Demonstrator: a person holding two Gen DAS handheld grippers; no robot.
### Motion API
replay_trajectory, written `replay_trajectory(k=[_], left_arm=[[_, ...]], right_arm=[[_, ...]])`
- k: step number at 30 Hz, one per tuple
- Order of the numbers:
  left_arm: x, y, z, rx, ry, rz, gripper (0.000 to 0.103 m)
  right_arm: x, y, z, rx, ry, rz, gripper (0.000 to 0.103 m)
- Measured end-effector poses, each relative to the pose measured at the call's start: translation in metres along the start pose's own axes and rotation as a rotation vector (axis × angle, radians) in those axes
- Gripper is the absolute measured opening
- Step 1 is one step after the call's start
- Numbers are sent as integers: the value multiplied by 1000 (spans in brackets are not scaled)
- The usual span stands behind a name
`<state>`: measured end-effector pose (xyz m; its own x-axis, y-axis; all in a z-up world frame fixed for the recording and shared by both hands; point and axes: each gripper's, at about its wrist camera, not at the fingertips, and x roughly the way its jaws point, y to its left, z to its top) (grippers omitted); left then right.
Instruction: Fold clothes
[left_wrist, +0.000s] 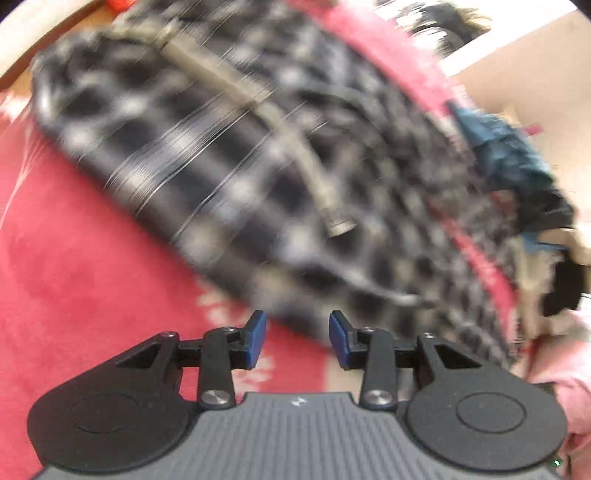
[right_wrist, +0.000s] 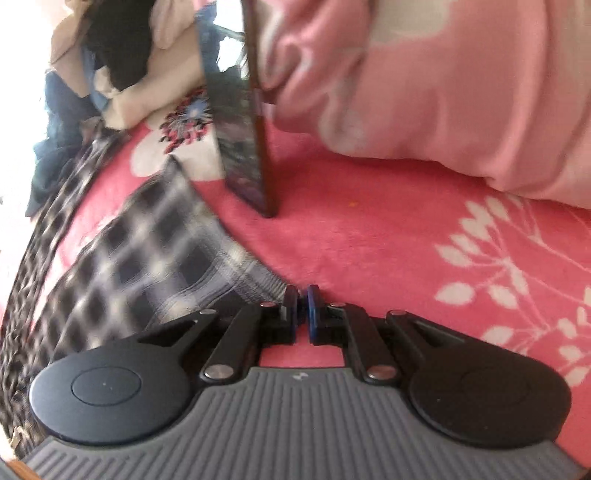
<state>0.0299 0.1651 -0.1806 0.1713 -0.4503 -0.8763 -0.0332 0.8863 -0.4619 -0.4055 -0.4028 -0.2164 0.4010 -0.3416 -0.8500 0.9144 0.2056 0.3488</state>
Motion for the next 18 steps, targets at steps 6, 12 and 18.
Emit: replay_trajectory(k=[6, 12, 18], left_arm=[[13, 16, -2, -151, -24, -30, 47], [17, 26, -6, -280, -109, -52, 47], [24, 36, -10, -363, -176, -54, 30]], right_arm=[[-25, -20, -4, 168, -33, 110, 7], [-16, -38, -32, 428, 94, 299, 30], [20, -11, -57, 489, 191, 381, 32]])
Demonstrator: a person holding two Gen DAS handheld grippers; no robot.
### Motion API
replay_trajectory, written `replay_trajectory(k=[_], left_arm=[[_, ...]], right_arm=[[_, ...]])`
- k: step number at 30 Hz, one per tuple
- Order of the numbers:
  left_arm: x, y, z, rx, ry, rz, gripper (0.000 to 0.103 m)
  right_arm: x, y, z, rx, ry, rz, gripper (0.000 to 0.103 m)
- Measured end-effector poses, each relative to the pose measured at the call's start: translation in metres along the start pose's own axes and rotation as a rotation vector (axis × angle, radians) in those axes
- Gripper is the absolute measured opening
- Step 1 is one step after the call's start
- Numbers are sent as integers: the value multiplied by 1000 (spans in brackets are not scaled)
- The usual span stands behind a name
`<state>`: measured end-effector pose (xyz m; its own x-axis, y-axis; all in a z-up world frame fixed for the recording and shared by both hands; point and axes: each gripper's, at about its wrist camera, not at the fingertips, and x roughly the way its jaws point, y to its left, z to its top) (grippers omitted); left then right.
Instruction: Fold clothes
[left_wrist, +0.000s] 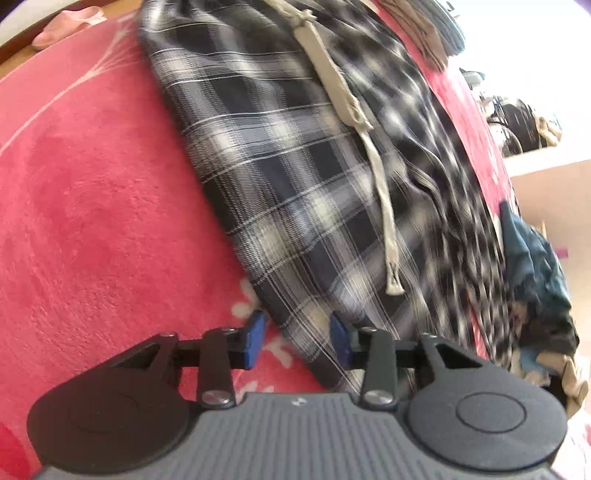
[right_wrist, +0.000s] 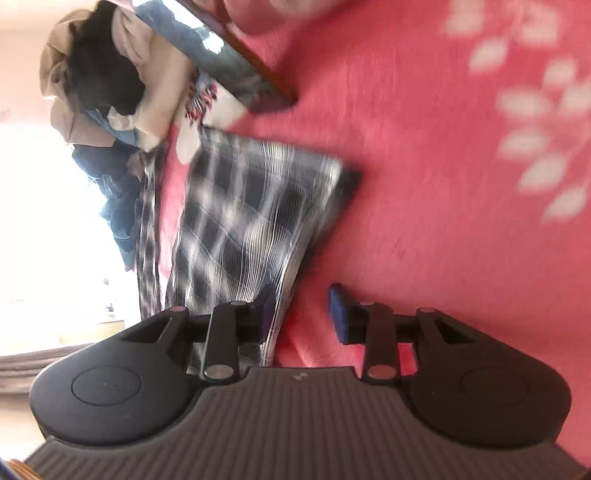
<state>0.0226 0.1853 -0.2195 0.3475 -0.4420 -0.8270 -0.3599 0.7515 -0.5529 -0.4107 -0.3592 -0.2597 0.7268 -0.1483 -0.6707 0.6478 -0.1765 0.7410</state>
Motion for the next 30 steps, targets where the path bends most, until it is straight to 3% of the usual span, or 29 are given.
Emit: replay_trajectory(k=[8, 10, 13, 19, 23, 26, 30], left_arm=[[7, -5, -6, 30, -90, 44, 5], [5, -8, -8, 50, -111, 57, 2], [-5, -13, -11, 79, -140, 70, 2], [-25, -22, -13, 177, -162, 91, 2], [-15, -14, -16, 195, -137, 136, 2], [-10, -11, -15, 200, -125, 146, 2], [-11, -10, -14, 203, -101, 129, 10]], right_arm=[[16, 14, -3, -41, -3, 22, 31], [19, 20, -3, -90, -7, -18, 14], [20, 33, -7, -174, -16, -82, 1], [-8, 57, -12, -337, -30, -168, 1], [1, 42, -5, -346, -12, -246, 1], [5, 37, -4, -356, -13, -257, 1], [2, 44, -9, -449, -4, -286, 3]])
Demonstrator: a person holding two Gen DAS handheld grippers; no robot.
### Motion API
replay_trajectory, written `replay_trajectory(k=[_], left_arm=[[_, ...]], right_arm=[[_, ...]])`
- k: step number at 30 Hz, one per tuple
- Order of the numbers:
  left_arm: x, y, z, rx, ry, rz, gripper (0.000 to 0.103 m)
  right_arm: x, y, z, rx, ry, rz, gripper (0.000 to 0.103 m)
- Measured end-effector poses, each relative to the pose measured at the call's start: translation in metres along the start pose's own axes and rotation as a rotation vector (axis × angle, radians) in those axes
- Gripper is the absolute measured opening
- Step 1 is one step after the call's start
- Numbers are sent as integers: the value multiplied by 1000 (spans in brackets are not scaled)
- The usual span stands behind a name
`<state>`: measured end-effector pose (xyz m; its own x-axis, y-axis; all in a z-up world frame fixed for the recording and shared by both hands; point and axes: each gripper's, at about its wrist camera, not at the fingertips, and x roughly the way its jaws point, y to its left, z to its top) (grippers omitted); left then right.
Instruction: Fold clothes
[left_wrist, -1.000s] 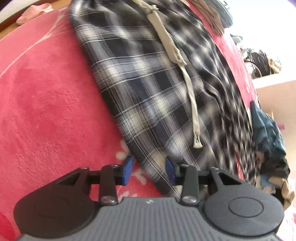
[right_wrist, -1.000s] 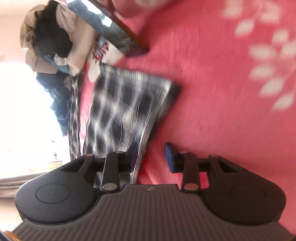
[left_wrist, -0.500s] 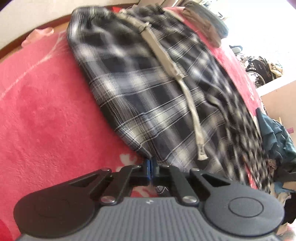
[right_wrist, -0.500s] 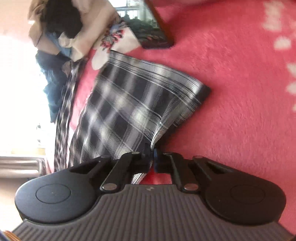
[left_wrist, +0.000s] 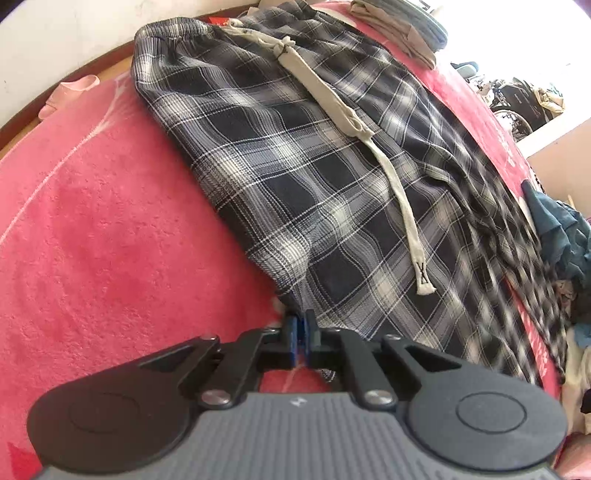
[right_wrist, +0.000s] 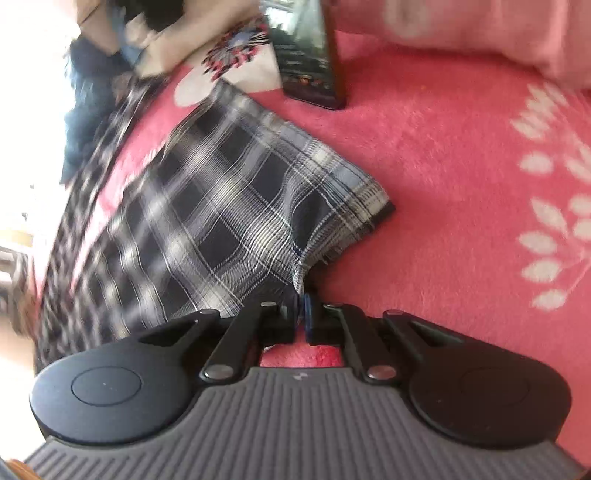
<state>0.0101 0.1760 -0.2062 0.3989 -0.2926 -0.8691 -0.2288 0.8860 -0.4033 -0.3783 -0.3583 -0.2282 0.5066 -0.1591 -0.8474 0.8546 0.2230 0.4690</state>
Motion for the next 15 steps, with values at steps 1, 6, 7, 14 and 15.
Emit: replay_trajectory(k=[1, 6, 7, 14, 15], left_arm=[[-2, 0, 0, 13, 4, -1, 13], [-31, 0, -3, 97, -50, 28, 19], [-39, 0, -3, 116, -72, 37, 23], [-59, -51, -1, 315, -163, 14, 42], [-53, -63, -1, 343, -159, 5, 43]], right_arm=[[-2, 0, 0, -7, 2, -2, 7], [-28, -10, -6, -19, -9, -79, 12], [-36, -11, -7, -37, -24, -107, 13], [-56, 73, -22, -485, -191, -9, 14], [-46, 95, -26, -559, -194, 36, 14]])
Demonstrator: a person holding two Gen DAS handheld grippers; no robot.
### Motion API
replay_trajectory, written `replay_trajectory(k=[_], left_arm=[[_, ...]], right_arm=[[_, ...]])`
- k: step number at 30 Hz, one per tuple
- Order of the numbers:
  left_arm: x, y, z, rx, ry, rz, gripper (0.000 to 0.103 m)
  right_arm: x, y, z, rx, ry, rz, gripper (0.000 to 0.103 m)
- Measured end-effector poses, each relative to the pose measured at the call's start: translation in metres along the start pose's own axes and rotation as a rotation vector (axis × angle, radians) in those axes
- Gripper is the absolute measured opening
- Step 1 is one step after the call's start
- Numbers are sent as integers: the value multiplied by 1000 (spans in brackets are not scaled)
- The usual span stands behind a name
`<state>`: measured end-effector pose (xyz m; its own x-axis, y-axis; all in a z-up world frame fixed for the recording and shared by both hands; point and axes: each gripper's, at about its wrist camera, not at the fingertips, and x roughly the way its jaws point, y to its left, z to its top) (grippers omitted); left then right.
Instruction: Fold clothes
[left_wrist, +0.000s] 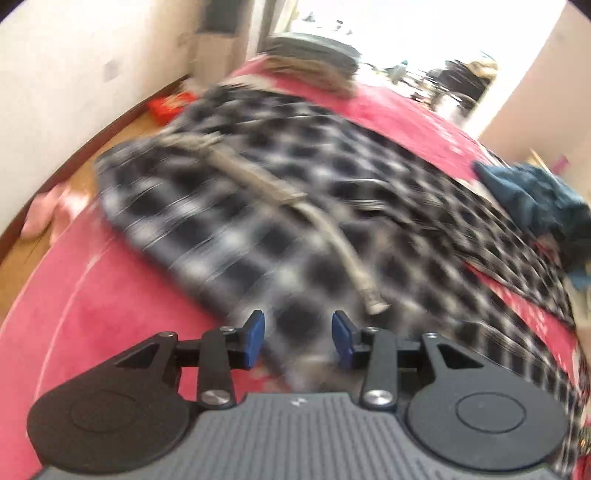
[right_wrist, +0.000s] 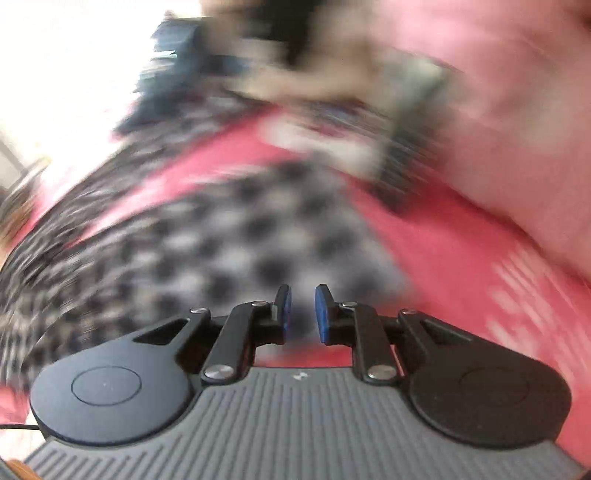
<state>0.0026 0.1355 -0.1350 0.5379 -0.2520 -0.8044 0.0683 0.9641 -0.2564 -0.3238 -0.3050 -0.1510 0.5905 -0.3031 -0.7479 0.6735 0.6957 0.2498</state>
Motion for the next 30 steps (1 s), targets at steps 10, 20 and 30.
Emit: replay_trajectory(k=[10, 20, 30], left_arm=[[57, -61, -3, 76, 34, -15, 43], [66, -22, -21, -144, 2, -14, 46], [60, -20, -24, -167, -10, 3, 47]], right_arm=[[128, 137, 0, -475, 27, 182, 14], [53, -11, -37, -383, 120, 93, 16], [112, 85, 28, -429, -12, 234, 18]])
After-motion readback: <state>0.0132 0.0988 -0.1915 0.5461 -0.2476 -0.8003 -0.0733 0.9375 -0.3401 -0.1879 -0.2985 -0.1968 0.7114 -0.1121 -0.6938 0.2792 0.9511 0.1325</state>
